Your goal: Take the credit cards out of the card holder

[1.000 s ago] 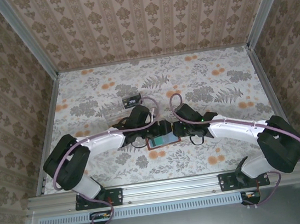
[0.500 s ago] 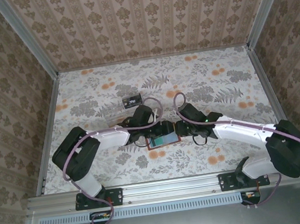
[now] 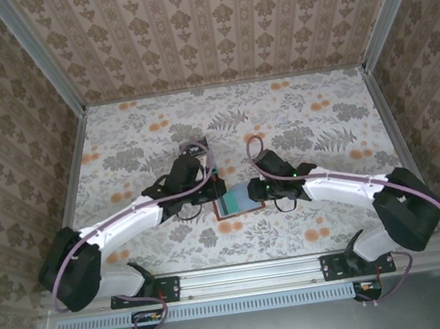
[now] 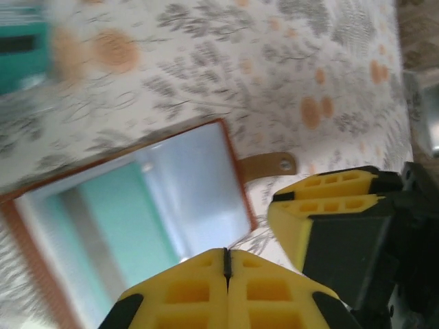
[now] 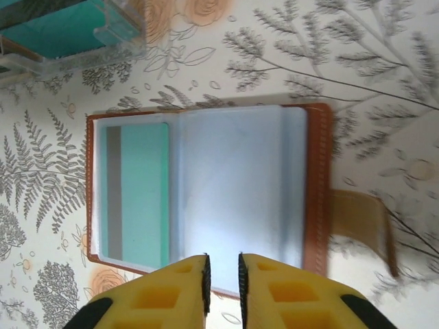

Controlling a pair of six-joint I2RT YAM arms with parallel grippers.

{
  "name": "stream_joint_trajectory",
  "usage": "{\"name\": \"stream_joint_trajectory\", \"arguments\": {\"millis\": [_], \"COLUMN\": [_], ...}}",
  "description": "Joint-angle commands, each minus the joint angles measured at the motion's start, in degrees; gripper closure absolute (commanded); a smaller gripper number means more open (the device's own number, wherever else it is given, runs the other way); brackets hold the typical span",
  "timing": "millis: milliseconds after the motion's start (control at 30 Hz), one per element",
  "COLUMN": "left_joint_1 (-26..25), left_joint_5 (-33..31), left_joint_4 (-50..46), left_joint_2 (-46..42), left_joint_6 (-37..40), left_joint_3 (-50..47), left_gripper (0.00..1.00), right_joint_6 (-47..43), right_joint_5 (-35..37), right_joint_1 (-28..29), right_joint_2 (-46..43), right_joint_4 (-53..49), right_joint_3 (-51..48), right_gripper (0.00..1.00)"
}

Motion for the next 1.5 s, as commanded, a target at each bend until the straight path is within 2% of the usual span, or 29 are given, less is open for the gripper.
{"name": "stream_joint_trajectory", "arguments": {"millis": [0, 67, 400, 733, 1467], "left_joint_1": [1.8, 2.5, 2.6, 2.2, 1.2], "left_joint_5": [-3.9, -3.7, 0.0, 2.0, 0.9], "left_joint_4": [-7.6, -6.7, -0.3, 1.5, 0.7], "left_joint_2": [-1.2, -1.2, 3.7, 6.8, 11.0], "left_joint_6": [0.9, 0.8, -0.1, 0.2, -0.7], "left_joint_3": [-4.4, -6.0, -7.0, -5.0, -4.7], "left_gripper": [1.0, 1.0, 1.0, 1.0, 0.98], "right_joint_6": [0.1, 0.8, 4.2, 5.1, 5.8], "right_joint_5": [-5.7, -8.1, -14.4, -14.7, -15.5], "right_joint_1": [0.4, 0.5, -0.4, -1.2, -1.4], "right_joint_2": [3.8, 6.3, 14.7, 16.4, 17.8], "right_joint_4": [3.1, 4.3, 7.8, 8.3, 7.3], "right_joint_3": [3.2, 4.4, 6.7, 6.2, 5.5], "right_gripper": [0.83, 0.86, 0.86, 0.81, 0.79]}}
